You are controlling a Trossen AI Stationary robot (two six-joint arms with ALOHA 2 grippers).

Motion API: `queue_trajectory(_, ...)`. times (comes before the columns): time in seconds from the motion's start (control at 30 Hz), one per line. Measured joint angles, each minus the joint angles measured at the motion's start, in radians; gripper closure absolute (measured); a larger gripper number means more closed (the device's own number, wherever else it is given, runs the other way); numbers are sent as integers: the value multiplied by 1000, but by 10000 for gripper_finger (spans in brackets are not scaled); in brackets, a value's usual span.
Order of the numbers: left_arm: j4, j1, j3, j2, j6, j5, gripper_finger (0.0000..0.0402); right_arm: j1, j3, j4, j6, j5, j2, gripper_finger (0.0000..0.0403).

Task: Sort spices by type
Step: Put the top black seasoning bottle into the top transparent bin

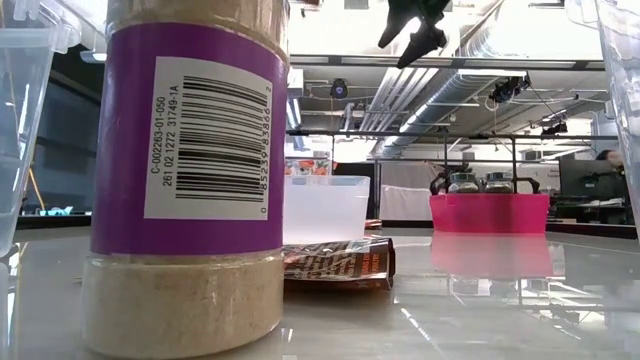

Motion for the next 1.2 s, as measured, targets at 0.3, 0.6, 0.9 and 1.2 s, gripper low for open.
queue_trajectory(0.3,959,0,8,-1,-15,15,243,0,0,1,28,0,0,9)
queue_trajectory(0.6,1615,-44,7,0,-90,132,243,0,0,2,52,2,0,9)
queue_trajectory(0.9,1739,-104,7,-4,-36,98,243,0,0,2,52,2,0,9)
queue_trajectory(1.2,1389,-114,7,-16,146,70,243,0,0,2,48,3,0,9)
